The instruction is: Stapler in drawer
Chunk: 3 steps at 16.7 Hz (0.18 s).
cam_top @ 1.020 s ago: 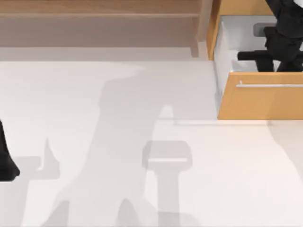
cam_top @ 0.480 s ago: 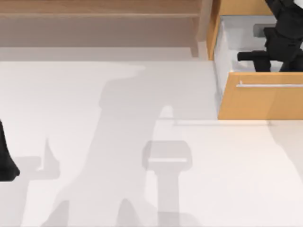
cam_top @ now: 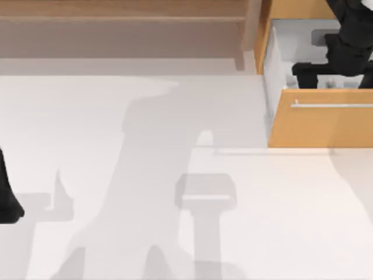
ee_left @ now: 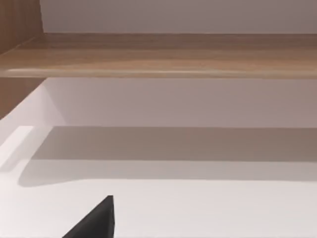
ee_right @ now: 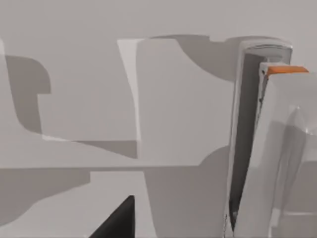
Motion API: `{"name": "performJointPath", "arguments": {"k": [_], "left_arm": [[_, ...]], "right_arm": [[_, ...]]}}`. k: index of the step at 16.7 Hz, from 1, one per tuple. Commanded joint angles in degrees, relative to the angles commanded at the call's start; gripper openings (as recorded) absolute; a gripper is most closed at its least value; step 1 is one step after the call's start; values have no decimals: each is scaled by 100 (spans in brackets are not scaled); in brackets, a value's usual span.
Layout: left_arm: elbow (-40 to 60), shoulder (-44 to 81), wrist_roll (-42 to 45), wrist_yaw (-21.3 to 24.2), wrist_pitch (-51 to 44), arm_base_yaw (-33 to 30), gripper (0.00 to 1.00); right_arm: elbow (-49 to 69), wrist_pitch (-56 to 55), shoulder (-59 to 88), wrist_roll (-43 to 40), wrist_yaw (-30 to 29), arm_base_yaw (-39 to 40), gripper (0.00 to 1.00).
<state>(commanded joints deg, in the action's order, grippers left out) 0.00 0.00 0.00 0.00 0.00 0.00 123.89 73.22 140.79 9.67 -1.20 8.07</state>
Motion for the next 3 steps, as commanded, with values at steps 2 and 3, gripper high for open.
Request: {"name": "performJointPath", "arguments": {"k": [2,3], "left_arm": [[0,0,0,0,0,0,100],[0,0,0,0,0,0,100]], "right_arm": [[0,0,0,0,0,0,100],[0,0,0,0,0,0,100]]}}
